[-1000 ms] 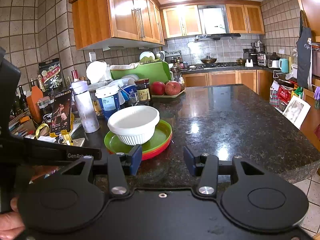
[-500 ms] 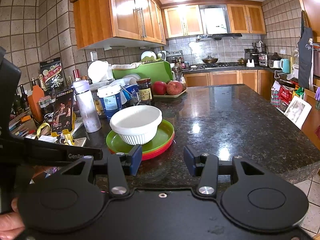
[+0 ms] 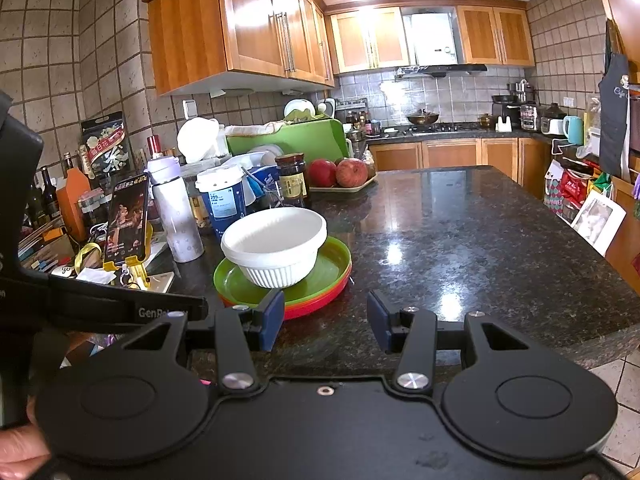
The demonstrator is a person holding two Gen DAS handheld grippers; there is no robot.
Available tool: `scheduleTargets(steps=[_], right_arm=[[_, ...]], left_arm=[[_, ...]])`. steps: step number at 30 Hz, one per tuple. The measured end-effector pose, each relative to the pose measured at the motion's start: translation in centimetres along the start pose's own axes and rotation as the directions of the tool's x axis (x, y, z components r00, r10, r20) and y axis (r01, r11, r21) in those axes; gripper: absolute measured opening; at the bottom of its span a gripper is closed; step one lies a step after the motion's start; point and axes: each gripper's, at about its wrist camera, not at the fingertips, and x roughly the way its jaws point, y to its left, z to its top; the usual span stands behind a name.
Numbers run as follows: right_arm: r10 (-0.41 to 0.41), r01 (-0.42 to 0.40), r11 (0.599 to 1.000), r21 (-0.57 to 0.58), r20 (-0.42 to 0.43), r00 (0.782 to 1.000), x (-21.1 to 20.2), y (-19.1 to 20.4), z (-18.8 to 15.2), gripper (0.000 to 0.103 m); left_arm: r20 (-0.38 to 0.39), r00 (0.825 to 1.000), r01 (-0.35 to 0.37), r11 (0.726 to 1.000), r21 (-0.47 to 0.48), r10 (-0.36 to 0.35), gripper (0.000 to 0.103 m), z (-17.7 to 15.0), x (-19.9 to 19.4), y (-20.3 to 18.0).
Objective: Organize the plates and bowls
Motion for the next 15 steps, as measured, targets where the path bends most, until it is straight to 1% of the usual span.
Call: scheduleTargets(steps=[15], right_arm=[[0.011,-0.011,1.000,-0.002,-0.034,0.999,1.9,0.4,0.1,0.049]], left_arm=[[-0.030,0.999,-0.012,1.000,-0.006,0.012,0.060,0.3,1.7,0.7]])
